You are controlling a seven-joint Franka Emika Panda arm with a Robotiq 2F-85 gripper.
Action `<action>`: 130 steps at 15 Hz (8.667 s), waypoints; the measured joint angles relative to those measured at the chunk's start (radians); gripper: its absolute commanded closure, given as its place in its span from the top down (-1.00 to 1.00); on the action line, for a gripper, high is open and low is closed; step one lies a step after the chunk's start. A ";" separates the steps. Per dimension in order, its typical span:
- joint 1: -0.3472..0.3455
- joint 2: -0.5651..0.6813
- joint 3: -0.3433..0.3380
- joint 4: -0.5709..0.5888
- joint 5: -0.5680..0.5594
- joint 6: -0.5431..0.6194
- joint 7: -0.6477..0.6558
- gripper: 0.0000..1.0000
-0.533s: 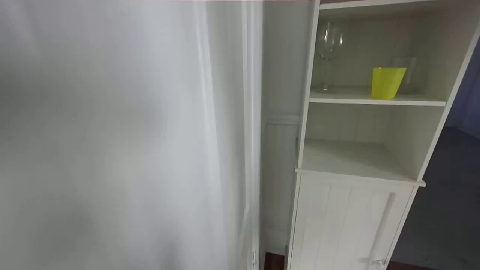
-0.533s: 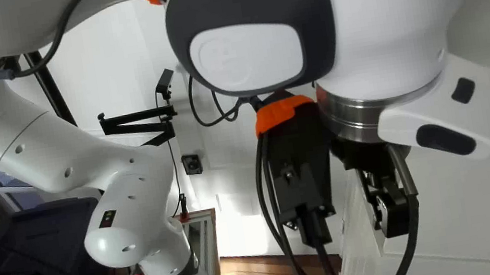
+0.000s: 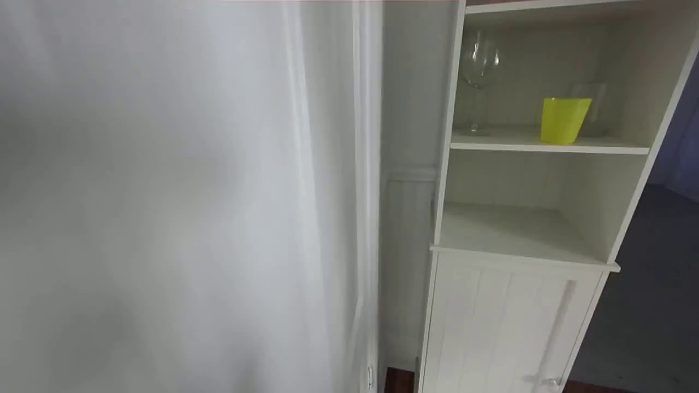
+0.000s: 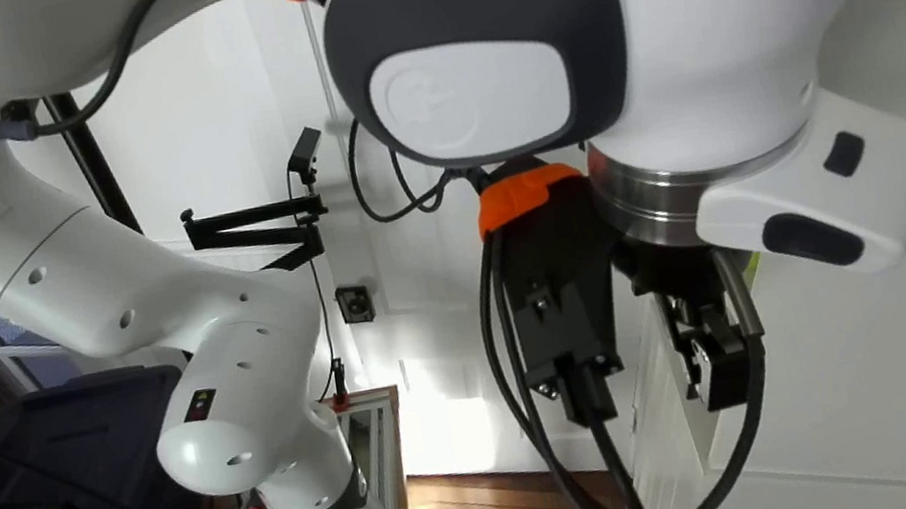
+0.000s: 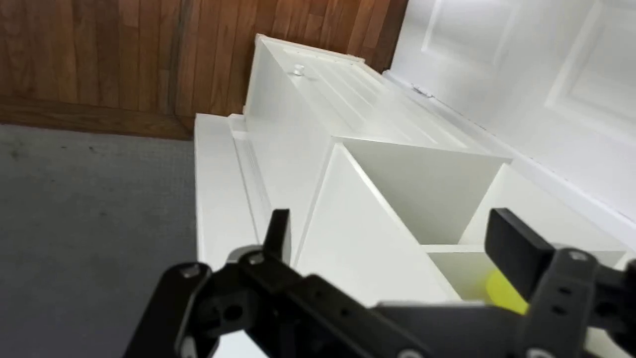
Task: Remove the yellow cup from the middle shelf and put it on the third shelf from the bottom
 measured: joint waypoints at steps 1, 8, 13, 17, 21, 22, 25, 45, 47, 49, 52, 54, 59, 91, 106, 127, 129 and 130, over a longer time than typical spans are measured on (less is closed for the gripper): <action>0.012 0.000 0.012 0.002 0.041 -0.014 0.000 1.00; 0.043 0.004 0.101 0.082 0.264 -0.259 0.122 1.00; 0.036 0.052 0.233 0.084 0.324 -0.182 0.295 1.00; 0.028 0.097 0.294 0.080 0.324 -0.120 0.334 1.00; 0.027 0.114 0.307 0.074 0.344 -0.079 0.375 1.00; 0.030 0.127 0.327 0.066 0.366 -0.026 0.408 1.00; 0.035 0.166 0.401 0.029 0.429 0.172 0.533 1.00; 0.046 0.358 0.553 -0.059 0.439 0.799 1.043 1.00; 0.046 0.367 0.553 -0.058 0.436 0.811 1.064 1.00; 0.046 0.371 0.553 -0.058 0.434 0.822 1.085 1.00; 0.046 0.376 0.553 -0.058 0.432 0.837 1.115 1.00; 0.046 0.379 0.553 -0.058 0.432 0.845 1.131 1.00; 0.050 0.386 0.552 -0.058 0.432 0.854 1.160 0.99; 0.101 0.028 0.370 0.040 0.297 -0.007 0.652 -0.91; 0.092 0.000 0.392 0.221 0.275 -0.094 0.652 -0.98; 0.043 0.314 0.497 0.476 0.281 0.240 0.979 -0.27; 0.043 0.327 0.499 0.487 0.279 0.240 0.984 0.01; 0.044 0.333 0.499 0.492 0.279 0.240 0.985 0.13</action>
